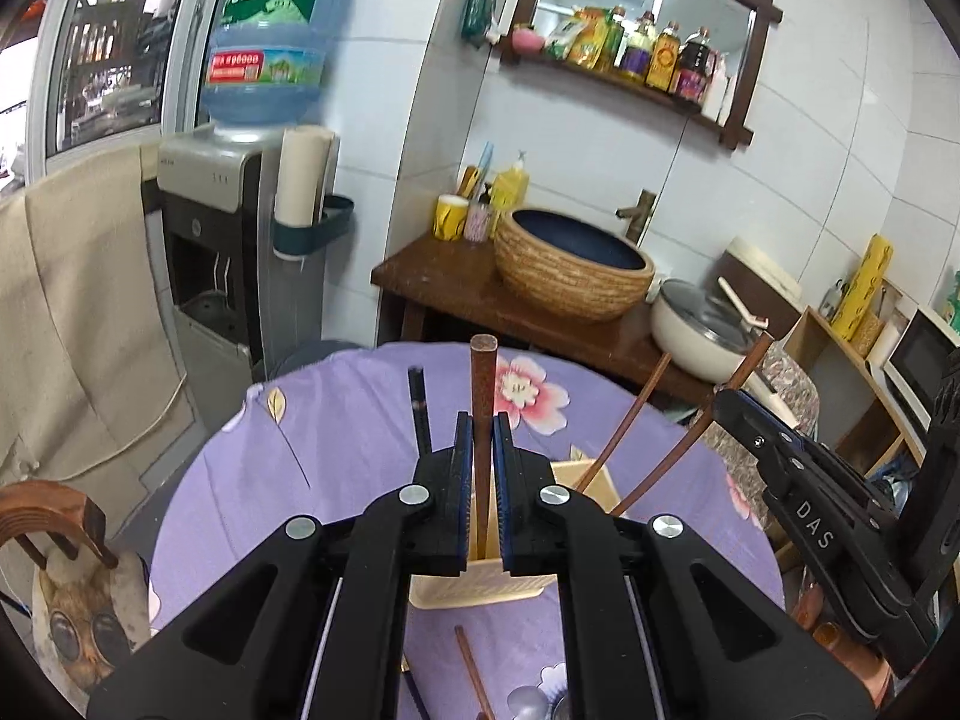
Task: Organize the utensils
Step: 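Drop the chopsticks into the holder, open both tools and withdraw, then close the right tool around the silver spoons while the left tool approaches the wooden spoon, then grasp the dark wooden spoon with the left tool while the right tool holds the silver spoons, then lift the wooden spoon with the left tool while the right tool lifts its spoon, then carry both spoons over the beige holder and lower them into it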
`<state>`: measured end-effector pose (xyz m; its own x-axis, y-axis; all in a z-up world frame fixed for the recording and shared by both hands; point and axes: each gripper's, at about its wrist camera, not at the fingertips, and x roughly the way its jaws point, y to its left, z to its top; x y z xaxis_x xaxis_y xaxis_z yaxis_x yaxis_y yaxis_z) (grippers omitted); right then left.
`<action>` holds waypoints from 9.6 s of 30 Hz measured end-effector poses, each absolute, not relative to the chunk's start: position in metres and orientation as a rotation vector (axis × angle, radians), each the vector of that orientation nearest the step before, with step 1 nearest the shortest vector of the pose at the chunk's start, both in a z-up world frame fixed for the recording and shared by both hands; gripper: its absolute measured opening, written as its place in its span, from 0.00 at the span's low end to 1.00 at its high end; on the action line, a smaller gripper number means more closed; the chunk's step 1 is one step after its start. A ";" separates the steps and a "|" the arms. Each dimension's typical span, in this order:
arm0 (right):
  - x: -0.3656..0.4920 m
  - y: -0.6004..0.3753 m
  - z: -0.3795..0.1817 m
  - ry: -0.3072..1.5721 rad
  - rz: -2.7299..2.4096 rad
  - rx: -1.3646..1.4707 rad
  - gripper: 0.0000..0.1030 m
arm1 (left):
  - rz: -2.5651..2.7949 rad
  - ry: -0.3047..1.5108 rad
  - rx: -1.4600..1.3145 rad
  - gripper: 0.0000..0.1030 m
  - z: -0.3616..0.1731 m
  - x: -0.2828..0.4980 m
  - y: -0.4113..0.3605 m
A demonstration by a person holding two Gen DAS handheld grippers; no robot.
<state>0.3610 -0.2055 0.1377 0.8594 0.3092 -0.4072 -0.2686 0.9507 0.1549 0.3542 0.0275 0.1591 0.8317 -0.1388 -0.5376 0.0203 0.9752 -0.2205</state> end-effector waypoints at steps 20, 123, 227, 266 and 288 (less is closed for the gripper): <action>0.357 -0.220 0.112 0.464 0.301 0.110 0.35 | -0.116 0.670 -0.208 0.13 0.107 0.355 0.020; 0.251 -0.210 -0.079 0.902 0.386 0.003 0.33 | -0.209 0.971 0.035 0.20 -0.077 0.249 -0.045; 0.202 -0.239 -0.006 0.721 0.428 0.110 0.36 | -0.249 0.947 -0.072 0.11 -0.059 0.252 -0.014; 0.187 -0.239 0.014 0.658 0.444 0.109 0.36 | -0.298 0.707 -0.112 0.15 0.027 0.197 -0.002; 0.195 -0.232 0.024 0.599 0.447 0.058 0.36 | -0.302 0.654 -0.134 0.15 0.052 0.203 0.008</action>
